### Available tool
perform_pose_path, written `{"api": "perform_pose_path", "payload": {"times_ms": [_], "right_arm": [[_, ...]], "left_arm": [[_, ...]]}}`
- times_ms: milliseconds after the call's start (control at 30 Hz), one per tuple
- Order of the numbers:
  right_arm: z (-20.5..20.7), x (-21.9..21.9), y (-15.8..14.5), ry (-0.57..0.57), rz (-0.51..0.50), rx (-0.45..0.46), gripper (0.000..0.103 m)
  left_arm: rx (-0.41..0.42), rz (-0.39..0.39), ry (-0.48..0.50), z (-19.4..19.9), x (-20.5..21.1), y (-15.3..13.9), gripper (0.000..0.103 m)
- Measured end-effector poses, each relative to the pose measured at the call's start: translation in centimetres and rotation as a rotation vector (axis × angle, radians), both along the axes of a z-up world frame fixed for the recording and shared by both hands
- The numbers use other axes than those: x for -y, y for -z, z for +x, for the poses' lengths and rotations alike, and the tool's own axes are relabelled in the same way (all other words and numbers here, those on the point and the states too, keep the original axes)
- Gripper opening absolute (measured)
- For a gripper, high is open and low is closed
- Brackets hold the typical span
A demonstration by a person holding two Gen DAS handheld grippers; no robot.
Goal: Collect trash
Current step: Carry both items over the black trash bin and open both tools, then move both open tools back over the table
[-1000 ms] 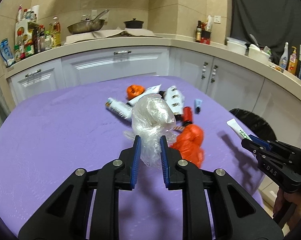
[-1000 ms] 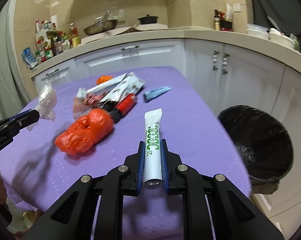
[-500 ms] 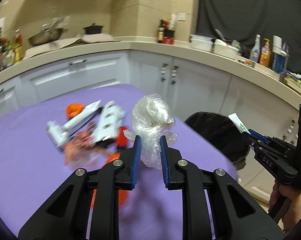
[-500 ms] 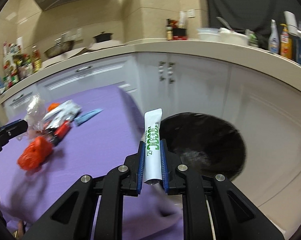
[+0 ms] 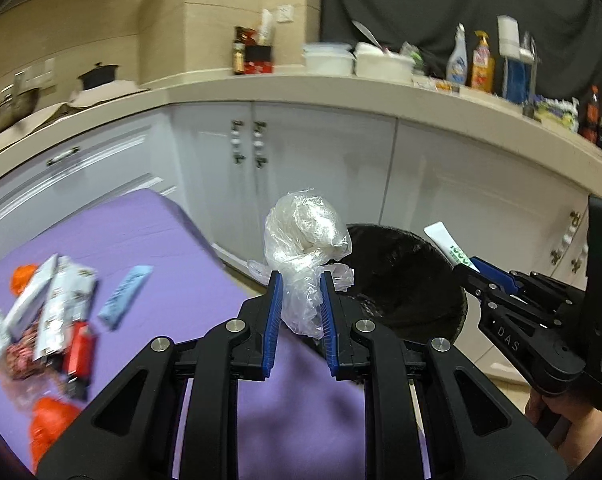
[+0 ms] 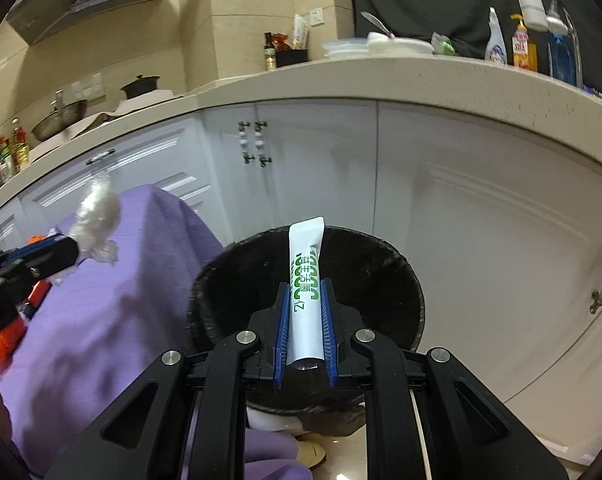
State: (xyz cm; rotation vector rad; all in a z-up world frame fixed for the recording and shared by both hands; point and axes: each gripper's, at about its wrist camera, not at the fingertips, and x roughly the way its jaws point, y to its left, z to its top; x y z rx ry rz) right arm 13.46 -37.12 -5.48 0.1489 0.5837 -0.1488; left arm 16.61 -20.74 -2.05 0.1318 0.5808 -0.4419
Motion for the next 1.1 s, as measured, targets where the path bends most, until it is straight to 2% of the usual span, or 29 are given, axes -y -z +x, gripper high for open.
{"api": "perform_pose_path", "payload": {"times_ms": [233, 300, 533, 600, 667, 767, 1100], "right_arm": [[1.6, 1.8, 2.4, 0.020, 0.036, -0.036, 0.016], [2.1, 2.2, 3.0, 0.022, 0.041, -0.048, 0.016], [3.0, 3.2, 4.6, 0.035, 0.065, -0.075, 0.019], [3.2, 3.4, 4.7, 0.040, 0.068, -0.077, 0.024], [3.1, 3.5, 4.7, 0.046, 0.068, -0.074, 0.035], [2.9, 3.5, 4.5, 0.052, 0.065, -0.068, 0.039], [2.0, 2.0, 2.0, 0.036, 0.053, -0.032, 0.042]], "left_arm": [[-0.084, 0.062, 0.009, 2.7, 3.3, 3.1, 0.019], [-0.130, 0.061, 0.003, 3.5, 3.8, 3.9, 0.019], [-0.194, 0.066, -0.004, 5.0, 4.9, 4.6, 0.022], [-0.198, 0.065, -0.005, 5.2, 5.0, 4.7, 0.025], [-0.199, 0.063, -0.006, 5.2, 5.1, 4.8, 0.027], [-0.190, 0.053, -0.016, 5.3, 5.1, 4.7, 0.045], [-0.148, 0.020, -0.052, 3.9, 2.1, 2.6, 0.048]]}}
